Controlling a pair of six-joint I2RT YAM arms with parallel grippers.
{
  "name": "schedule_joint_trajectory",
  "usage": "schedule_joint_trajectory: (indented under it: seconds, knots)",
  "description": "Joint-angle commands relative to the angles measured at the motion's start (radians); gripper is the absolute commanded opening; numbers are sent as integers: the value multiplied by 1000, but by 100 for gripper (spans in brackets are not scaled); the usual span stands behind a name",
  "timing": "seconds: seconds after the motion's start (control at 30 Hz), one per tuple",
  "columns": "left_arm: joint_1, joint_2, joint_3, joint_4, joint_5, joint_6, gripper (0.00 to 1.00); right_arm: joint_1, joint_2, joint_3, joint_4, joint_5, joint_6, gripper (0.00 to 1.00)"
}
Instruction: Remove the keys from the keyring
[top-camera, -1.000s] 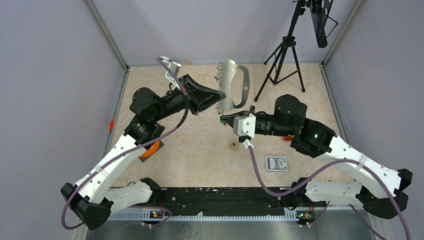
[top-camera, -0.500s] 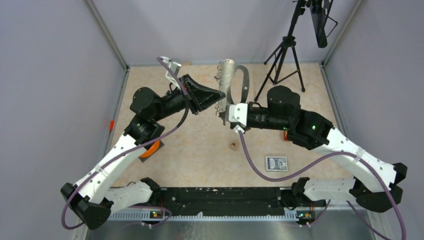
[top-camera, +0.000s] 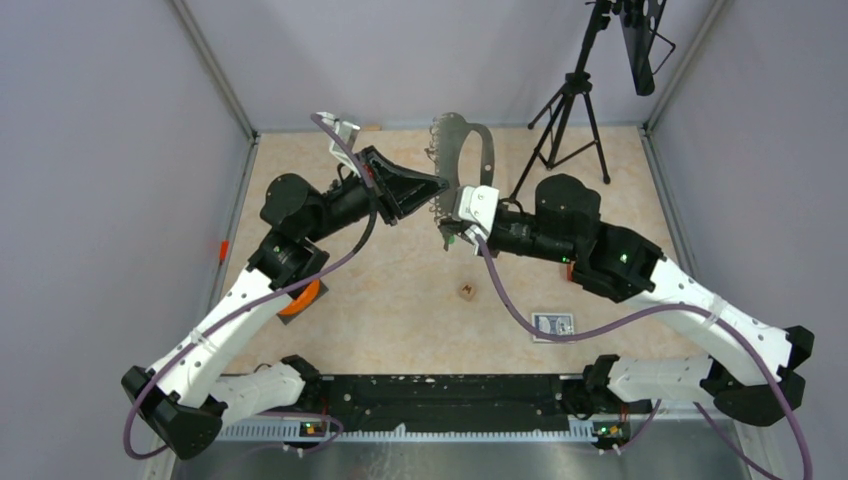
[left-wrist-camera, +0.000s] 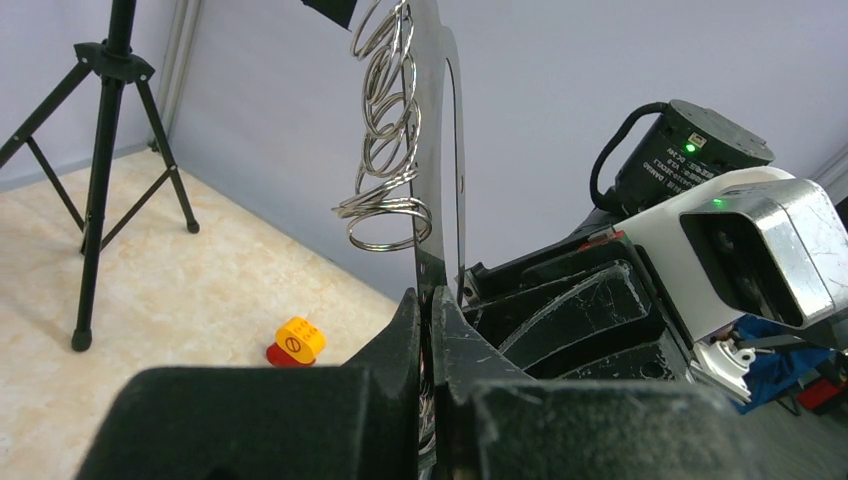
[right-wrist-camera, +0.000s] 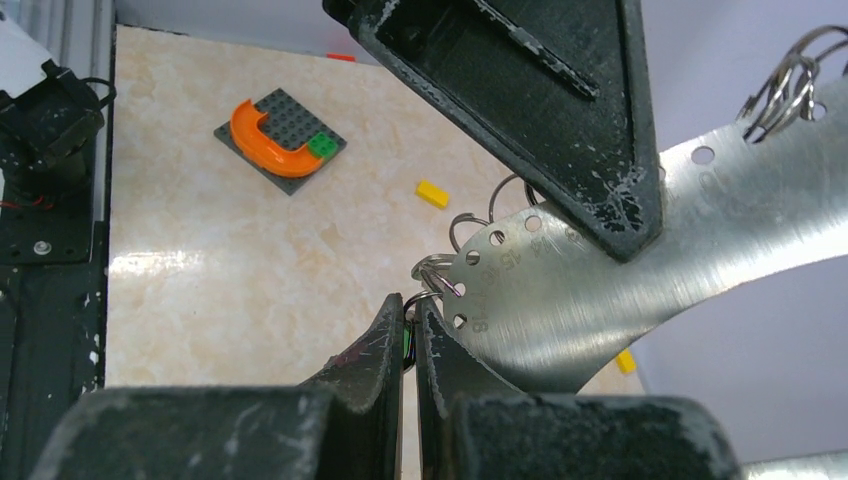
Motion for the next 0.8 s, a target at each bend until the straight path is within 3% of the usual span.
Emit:
schedule_joint_trajectory:
  seconds: [0.0,0.77]
  knots:
    - [-7,-44,29,86,31,-27,0,-2,-15,-31,62,127,103,0]
    - [-8,-48,22,92,35,-32,0,-3,-48,-111,211,339,343,0]
